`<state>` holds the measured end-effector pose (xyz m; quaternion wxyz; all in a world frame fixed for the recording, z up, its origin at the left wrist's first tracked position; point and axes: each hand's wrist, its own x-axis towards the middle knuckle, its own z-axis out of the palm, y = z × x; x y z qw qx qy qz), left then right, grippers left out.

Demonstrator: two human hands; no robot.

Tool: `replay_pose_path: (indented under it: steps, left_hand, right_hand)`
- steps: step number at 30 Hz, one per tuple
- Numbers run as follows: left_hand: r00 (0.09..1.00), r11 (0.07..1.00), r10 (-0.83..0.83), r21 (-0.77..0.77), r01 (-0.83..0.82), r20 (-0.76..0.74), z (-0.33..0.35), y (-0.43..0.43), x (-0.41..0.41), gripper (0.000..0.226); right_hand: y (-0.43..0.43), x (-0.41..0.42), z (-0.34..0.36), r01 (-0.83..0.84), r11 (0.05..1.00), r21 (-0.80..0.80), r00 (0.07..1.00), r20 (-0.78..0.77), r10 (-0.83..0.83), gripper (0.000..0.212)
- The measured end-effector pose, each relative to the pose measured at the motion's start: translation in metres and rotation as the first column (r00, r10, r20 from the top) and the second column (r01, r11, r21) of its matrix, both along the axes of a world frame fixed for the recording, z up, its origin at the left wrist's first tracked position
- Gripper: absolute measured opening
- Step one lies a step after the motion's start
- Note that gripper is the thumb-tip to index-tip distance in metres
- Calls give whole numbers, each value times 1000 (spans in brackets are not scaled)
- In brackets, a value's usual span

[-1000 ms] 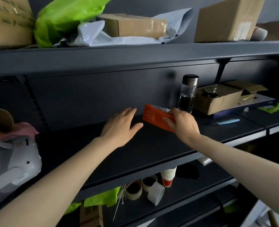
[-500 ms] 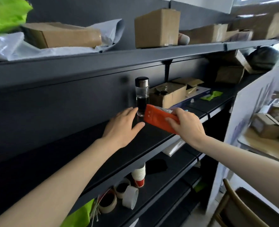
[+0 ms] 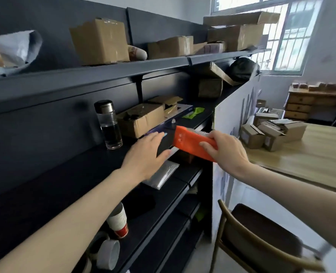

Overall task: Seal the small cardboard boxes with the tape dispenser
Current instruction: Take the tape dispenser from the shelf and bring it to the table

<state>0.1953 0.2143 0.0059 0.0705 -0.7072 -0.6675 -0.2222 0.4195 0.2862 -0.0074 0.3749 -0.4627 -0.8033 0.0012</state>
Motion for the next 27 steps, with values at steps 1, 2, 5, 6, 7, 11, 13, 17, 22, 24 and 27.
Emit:
replay_pose_path:
  steps: [1, 2, 5, 6, 7, 11, 13, 17, 22, 24, 27]
  left_hand:
    - [1000, 1000, -9, -3, 9, 2, 0, 8, 13, 64]
    - [1000, 1000, -21, -9, 21, 8, 0, 15, 27, 65]
    - [997, 997, -74, -30, 74, 3, 2, 37, 71, 66]
    - [996, 996, -90, -30, 90, -3, 3, 44, 86, 66]
    - [995, 994, -103, -22, 103, -6, 4, 52, 102, 65]
    - [990, 990, -138, 21, 138, -16, 10, 78, 166, 63]
    - [985, 985, -169, 26, 169, -19, 11, 90, 196, 62]
    - [973, 974, -226, 25, 227, -36, 11, 114, 249, 64]
    - [953, 954, -299, 2, 299, -45, 9, 142, 309, 65]
    - [943, 946, -325, -18, 324, -67, 7, 156, 330, 64]
    - [928, 931, -364, -22, 364, -83, 4, 180, 360, 62]
  right_hand:
    - [3, 15, 1, 14, 1000, -11, 1000, 3, -14, 25]
    - [6, 32, 2, 30, 999, -21, 1000, 10, -30, 25]
    - [17, 84, 6, 82, 996, -29, 996, 23, -82, 26]
    - [21, 102, 8, 97, 995, -31, 995, 22, -96, 26]
    - [24, 120, 9, 114, 993, -33, 993, 23, -113, 27]
    - [35, 189, 15, 189, 981, -37, 981, 49, -187, 28]
    - [39, 221, 18, 220, 975, -40, 974, 63, -217, 29]
    - [43, 283, 20, 275, 961, -35, 961, 50, -273, 28]
    - [49, 348, 20, 371, 927, -50, 928, 42, -369, 30]
    - [53, 371, 19, 392, 919, -46, 920, 24, -391, 27]
    - [60, 403, 16, 430, 902, -41, 903, 14, -430, 24]
